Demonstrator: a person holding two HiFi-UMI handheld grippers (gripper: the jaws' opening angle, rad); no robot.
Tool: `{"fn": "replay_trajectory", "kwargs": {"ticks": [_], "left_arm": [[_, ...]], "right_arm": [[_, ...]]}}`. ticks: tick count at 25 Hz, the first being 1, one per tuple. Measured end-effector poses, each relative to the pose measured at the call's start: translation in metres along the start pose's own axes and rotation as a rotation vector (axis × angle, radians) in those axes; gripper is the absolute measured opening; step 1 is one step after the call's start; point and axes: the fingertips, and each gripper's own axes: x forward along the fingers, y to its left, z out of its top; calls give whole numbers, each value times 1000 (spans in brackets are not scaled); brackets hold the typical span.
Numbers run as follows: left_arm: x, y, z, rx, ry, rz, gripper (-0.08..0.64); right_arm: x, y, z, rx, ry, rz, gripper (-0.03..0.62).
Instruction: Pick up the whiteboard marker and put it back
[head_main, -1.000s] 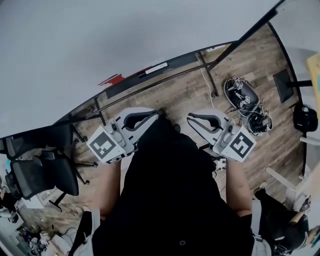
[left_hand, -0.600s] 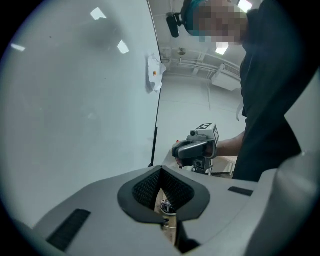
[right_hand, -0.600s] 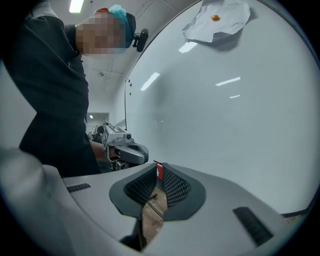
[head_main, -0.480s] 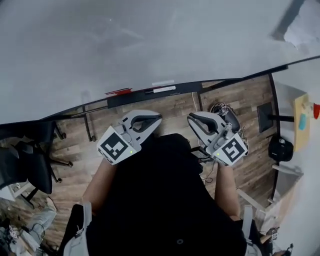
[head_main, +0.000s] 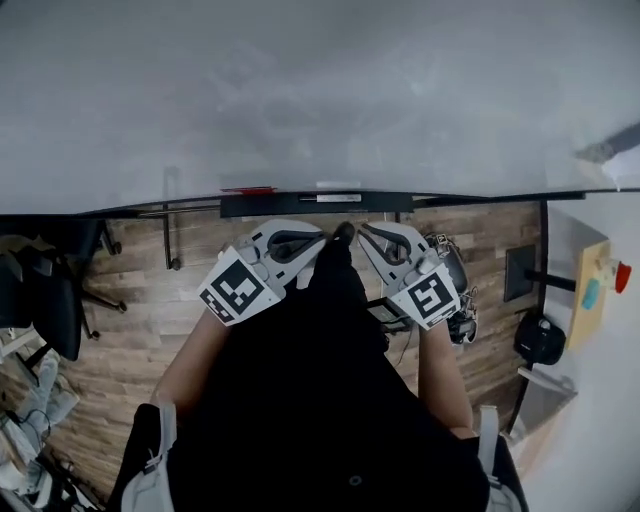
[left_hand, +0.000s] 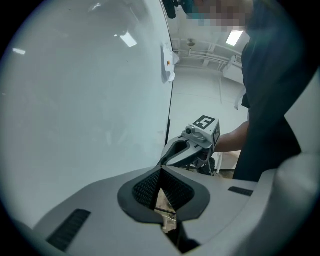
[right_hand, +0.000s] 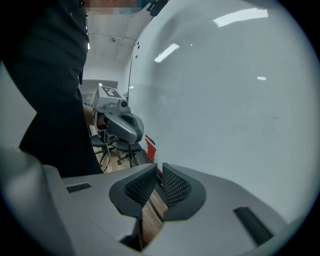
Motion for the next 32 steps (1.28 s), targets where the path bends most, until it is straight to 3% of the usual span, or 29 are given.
{"fn": "replay_trajectory", "kwargs": {"ticks": [5,10,16,27,30,32], "left_arm": [[-5,13,-1,-40,-7,34,12],[-12,20,-7,-50,4,67,12],[-22,16,-10,-52,-9,36,12],[-29,12,-11,-50,-18,29,12],[-29,10,-13,-49,-14,26,12],[-28,9,-15,-48,-12,22,12]], "right_arm": [[34,-3,-3,-34,27,72,23],[54,-5,-21,-87,103,62,23],[75,-7,-39,-88,165,33,23],[85,-10,-58,-111,202,-8,26],[90,-9,-64,-114,212,-9,83],[92,-8,-67,-133,223,-5,83]]}}
